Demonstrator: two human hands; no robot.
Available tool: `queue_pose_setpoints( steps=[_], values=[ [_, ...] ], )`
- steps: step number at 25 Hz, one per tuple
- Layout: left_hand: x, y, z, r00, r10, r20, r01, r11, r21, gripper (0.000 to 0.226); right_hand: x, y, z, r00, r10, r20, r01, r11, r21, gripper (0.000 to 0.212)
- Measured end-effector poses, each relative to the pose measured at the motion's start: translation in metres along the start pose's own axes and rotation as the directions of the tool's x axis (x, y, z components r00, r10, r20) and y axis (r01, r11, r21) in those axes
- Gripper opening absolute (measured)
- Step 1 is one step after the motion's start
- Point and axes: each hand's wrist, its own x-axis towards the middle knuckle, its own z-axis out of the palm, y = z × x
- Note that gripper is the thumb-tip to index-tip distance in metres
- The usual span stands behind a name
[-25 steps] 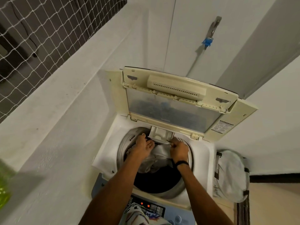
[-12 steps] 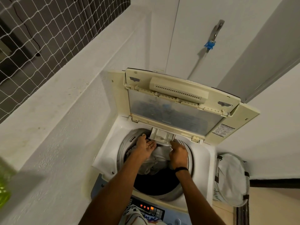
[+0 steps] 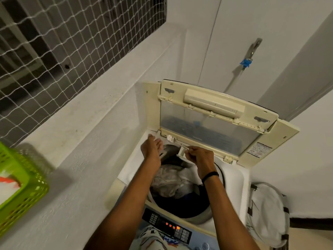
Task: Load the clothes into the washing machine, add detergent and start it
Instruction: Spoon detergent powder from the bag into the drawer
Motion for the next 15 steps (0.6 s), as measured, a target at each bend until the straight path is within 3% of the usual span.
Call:
queue_pose_setpoints(
  steps=[3,7,12,15],
  values=[
    [-0.032,0.046,-0.015,0.974,0.224,-0.033,-0.226,0.973,-0.051,0.025,-0.028,-0.016,0.031,0.993,0.048,0.111,-0.052,0.998,0.029,0.017],
    [-0.084,0.098,-0.053,0.857,0.506,-0.094,-0.513,0.856,-0.067,0.03,-0.074,-0.035,0.077,0.962,0.023,0.272,-0.013,0.999,-0.04,0.018],
    [-0.149,0.155,-0.107,0.731,0.676,-0.093,-0.679,0.734,-0.006,0.024,-0.127,-0.046,0.141,0.885,0.018,0.466,0.048,0.99,-0.13,0.019],
    [-0.182,0.185,-0.15,0.629,0.769,-0.112,-0.769,0.637,0.056,0.018,-0.164,-0.046,0.185,0.8,0.041,0.598,0.081,0.981,-0.174,0.019]
  ],
)
